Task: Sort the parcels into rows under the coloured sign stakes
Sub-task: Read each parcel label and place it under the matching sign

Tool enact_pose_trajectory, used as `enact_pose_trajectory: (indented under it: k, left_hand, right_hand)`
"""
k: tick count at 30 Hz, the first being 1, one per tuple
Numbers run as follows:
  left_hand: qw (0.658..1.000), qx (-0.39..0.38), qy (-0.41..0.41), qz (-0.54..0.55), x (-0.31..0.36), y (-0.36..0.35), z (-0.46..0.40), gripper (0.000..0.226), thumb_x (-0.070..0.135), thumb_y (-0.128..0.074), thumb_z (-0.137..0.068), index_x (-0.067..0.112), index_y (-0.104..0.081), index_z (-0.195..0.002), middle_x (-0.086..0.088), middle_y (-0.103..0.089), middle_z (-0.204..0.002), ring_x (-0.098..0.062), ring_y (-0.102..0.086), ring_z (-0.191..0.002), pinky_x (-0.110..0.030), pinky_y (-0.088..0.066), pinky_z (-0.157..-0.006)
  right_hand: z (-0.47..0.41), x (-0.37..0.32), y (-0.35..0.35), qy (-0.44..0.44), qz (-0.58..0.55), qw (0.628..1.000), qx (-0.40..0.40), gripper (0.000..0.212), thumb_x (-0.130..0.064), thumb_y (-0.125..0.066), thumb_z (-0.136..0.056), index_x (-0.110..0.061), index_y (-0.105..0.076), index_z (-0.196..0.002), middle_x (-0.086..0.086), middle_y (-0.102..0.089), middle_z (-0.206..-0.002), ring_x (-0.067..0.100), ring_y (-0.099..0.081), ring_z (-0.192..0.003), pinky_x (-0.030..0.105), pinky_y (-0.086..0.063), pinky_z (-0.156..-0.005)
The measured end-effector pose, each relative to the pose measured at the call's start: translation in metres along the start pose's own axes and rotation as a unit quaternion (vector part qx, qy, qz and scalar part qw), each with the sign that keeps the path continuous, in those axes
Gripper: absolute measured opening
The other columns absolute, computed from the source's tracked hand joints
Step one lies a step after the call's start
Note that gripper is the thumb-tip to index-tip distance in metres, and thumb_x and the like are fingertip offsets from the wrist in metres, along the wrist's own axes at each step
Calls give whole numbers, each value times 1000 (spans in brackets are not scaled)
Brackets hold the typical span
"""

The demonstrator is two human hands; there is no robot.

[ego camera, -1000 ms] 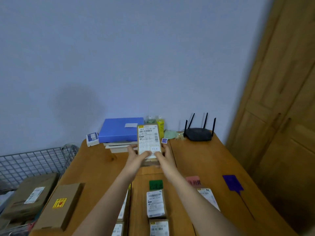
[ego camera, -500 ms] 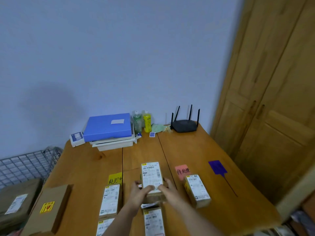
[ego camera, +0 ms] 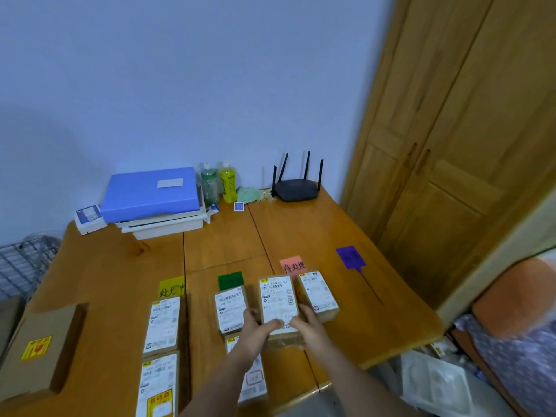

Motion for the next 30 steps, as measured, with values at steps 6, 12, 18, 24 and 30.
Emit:
enact_pose_trajectory:
  k: [6,12,18,24,30]
  left_hand:
    - [1000,7,13,-5,-11,-39,-8,55,16,-68,-83,15,-26,-118,0,-58,-106,-14,-58,-91,-30,-49,-69]
    - [998,35,51,12,-25,-92,-11,73,16,-79,-63,11,-29,-116,-10,-62,-110,-19,-62,-86,-22,-49,-57]
    - [992,19,124,24,-67,-152,-10,71,-3,-78,-70,4,-27,-119,-11,-57,-108,-14,-58,-82,-19,-51,-49]
    - [989,29,147,9,-74,-178,-22,60,2,-73,-78,5,-33,-123,-7,-61,-105,-12,-60,-79,-18,-52,-46]
    - [985,4,171,-11,-72,-183,-37,60,12,-68,-83,6,-35,-133,-5,-58,-112,-19,-61,-94,-24,-54,-64]
  right_hand:
    - [-6,15,34,-27,-6,999,-26,56,-31,-57,-89,-28,-34,-141,2,-52,-135,20,-50,-110,37,-43,-90]
    - [-11,29,96,-77,22,994,-74,52,-22,-56,-86,-34,-35,-132,-3,-52,-128,18,-52,-106,35,-48,-86]
    - [-15,75,157,-152,105,976,-111,65,-24,-62,-71,-21,-43,-133,1,-62,-120,20,-62,-102,32,-51,-80]
    - [-29,90,177,-178,116,970,-115,57,-21,-61,-76,-16,-48,-131,3,-62,-114,24,-61,-106,34,-52,-83]
    - [-47,88,180,-174,112,972,-108,59,-14,-56,-90,-11,-30,-143,11,-45,-142,26,-50,-118,36,-44,-96]
Point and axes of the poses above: each hand's wrist, its own z-axis away from the middle knuckle, its own y-axis out of the back of the hand, x = y × z, the point moved 1 cm from there along -z, towards the middle knuckle
